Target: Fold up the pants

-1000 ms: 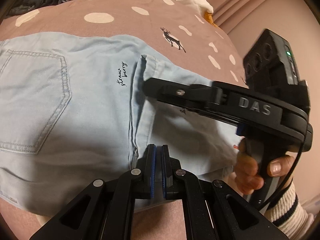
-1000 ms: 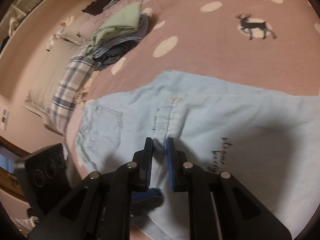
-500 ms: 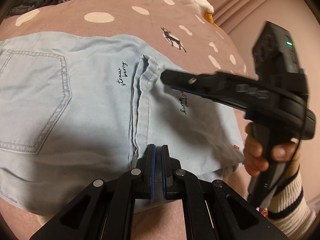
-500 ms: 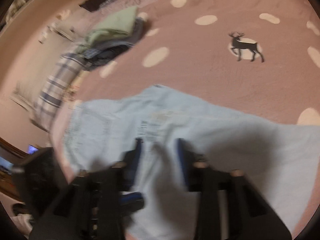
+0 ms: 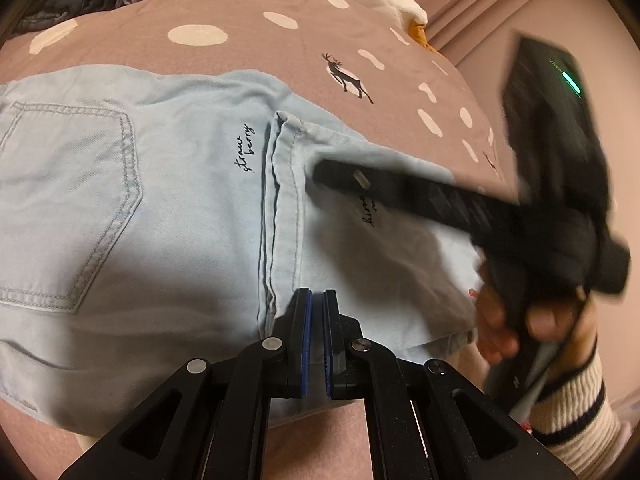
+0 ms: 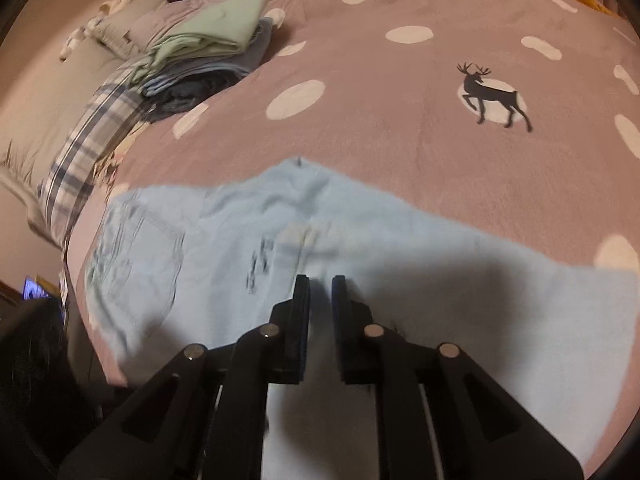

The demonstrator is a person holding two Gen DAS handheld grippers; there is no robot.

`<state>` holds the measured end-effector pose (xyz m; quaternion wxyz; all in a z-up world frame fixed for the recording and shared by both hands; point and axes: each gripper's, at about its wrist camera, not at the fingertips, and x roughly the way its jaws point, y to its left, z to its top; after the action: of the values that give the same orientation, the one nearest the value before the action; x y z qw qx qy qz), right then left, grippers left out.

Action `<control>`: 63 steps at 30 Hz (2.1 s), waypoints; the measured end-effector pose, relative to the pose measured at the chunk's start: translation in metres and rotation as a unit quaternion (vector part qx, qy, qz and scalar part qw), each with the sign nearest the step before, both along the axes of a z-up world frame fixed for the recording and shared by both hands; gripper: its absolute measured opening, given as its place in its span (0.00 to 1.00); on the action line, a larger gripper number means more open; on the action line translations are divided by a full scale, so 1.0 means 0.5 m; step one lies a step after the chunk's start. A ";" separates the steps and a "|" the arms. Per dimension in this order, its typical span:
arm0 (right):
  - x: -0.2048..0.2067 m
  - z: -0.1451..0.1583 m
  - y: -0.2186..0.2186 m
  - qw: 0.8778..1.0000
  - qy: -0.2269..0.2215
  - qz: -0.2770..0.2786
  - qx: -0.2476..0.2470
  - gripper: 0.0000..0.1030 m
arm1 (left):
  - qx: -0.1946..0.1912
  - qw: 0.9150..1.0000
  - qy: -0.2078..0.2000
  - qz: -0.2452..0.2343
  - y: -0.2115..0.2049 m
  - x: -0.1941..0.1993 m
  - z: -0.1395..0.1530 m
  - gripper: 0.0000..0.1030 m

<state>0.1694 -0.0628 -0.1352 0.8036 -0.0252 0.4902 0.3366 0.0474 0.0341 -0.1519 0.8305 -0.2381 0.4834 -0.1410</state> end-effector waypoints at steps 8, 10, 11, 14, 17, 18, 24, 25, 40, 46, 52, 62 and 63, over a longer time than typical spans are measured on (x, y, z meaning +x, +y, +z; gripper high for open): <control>-0.175 -0.027 -0.077 0.996 -0.055 0.016 -0.062 0.13 | -0.001 1.000 0.000 0.001 0.007 -0.008 -0.005 0.02; -0.209 -0.027 -0.095 0.996 -0.059 0.012 -0.060 0.14 | -0.007 1.000 0.001 0.003 0.011 -0.014 -0.004 0.02; -0.220 -0.024 -0.107 0.997 -0.054 0.011 -0.057 0.14 | -0.010 1.000 0.001 0.004 0.013 -0.020 0.000 0.02; -0.235 -0.010 -0.140 0.999 -0.027 0.000 -0.041 0.14 | -0.020 1.000 -0.008 0.002 0.024 -0.047 0.022 0.07; -0.246 0.019 -0.167 0.999 -0.035 -0.013 0.000 0.27 | -0.007 0.999 -0.030 0.021 0.052 -0.090 0.054 0.52; -0.248 0.026 -0.172 0.999 -0.041 -0.018 0.013 0.32 | -0.010 0.999 -0.036 0.033 0.067 -0.104 0.061 0.56; -0.210 0.031 -0.116 0.997 -0.073 -0.014 0.029 0.27 | -0.041 0.990 -0.033 0.130 0.190 -0.199 0.067 0.57; -0.197 0.028 -0.097 0.997 -0.077 -0.011 0.026 0.22 | -0.046 0.988 -0.029 0.147 0.209 -0.213 0.064 0.57; -0.111 -0.020 0.102 0.996 -0.083 0.037 -0.019 0.15 | -0.140 0.951 -0.018 0.274 0.343 -0.214 -0.017 0.57; -0.112 -0.021 0.097 0.996 -0.077 0.039 -0.012 0.15 | -0.155 0.940 -0.038 0.301 0.357 -0.196 -0.028 0.57; -0.113 -0.024 0.103 0.996 -0.081 0.039 -0.022 0.15 | -0.166 0.932 -0.048 0.320 0.377 -0.164 -0.031 0.57; -0.130 0.018 0.124 0.995 -0.088 0.054 -0.014 0.19 | -0.100 0.940 -0.048 0.323 0.399 -0.163 -0.017 0.21; -0.129 0.020 0.133 0.995 -0.086 0.059 -0.011 0.19 | -0.086 0.942 -0.050 0.319 0.394 -0.165 -0.011 0.21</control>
<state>0.1047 0.0035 -0.1253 0.8212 -0.0910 0.4209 0.3745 -0.0352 0.2313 -0.1574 0.8315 -0.4433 0.3257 0.0783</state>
